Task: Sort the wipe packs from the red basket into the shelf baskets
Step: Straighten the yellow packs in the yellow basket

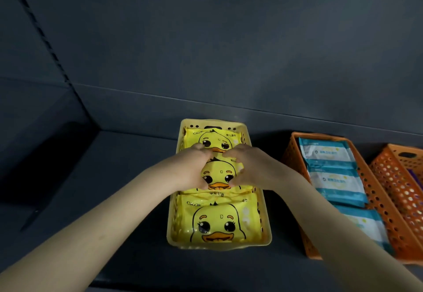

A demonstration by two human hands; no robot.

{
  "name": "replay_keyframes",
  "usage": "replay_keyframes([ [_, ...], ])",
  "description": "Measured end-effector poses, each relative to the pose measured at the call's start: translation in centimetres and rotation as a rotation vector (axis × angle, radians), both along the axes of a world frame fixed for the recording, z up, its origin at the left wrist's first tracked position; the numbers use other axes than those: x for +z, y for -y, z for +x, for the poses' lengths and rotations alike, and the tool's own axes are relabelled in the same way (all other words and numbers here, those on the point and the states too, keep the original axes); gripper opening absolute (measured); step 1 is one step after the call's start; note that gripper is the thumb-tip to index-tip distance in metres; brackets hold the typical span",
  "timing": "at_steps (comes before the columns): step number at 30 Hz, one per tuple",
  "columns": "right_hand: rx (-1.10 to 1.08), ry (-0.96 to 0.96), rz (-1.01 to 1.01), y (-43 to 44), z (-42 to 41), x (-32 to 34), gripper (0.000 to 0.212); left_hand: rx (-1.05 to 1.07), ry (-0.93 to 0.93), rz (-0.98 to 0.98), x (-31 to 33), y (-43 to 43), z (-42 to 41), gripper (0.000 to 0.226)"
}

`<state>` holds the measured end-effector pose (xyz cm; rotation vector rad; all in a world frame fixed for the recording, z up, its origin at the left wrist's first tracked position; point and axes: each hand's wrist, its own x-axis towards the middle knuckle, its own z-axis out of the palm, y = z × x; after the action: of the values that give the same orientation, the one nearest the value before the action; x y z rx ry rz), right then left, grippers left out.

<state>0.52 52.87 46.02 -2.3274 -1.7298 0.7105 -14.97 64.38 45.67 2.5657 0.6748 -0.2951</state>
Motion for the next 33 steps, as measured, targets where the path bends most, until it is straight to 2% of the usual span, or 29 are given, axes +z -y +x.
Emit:
replay_keyframes([
  [4, 0.003, -0.002, -0.068, -0.6, 0.1, 0.0, 0.080, -0.043, -0.129, 0.067, 0.0, -0.1, 0.8, 0.085],
  [9, 0.025, -0.003, -0.141, -1.2, 0.2, 0.1, 0.080, -0.066, -0.217, 0.040, 0.6, -0.5, 1.2, 0.090],
  [16, -0.066, -0.018, -0.081, -0.5, -0.4, -0.8, 0.076, -0.159, -0.411, 0.162, 1.2, -0.8, 2.4, 0.089],
  [19, -0.058, 0.003, -0.095, -0.7, -0.6, -0.9, 0.074, -0.173, -0.431, 0.163, 1.4, -0.9, 2.8, 0.091],
  [24, -0.052, 0.025, -0.136, -1.4, -0.4, -0.5, 0.074, -0.125, -0.356, 0.100, 1.0, -1.1, 2.5, 0.089],
  [27, -0.081, -0.047, -0.081, -0.7, -0.5, 0.0, 0.072, -0.006, -0.184, -0.061, 1.1, -1.4, 1.5, 0.085],
  [30, -0.102, -0.087, 0.068, 1.0, -0.7, 0.8, 0.065, 0.119, 0.035, -0.179, 1.4, -0.9, -0.5, 0.070],
  [33, -0.025, -0.131, 0.085, 3.7, -1.4, 1.2, 0.054, 0.110, 0.094, -0.254, 1.2, 0.7, -2.9, 0.056],
])
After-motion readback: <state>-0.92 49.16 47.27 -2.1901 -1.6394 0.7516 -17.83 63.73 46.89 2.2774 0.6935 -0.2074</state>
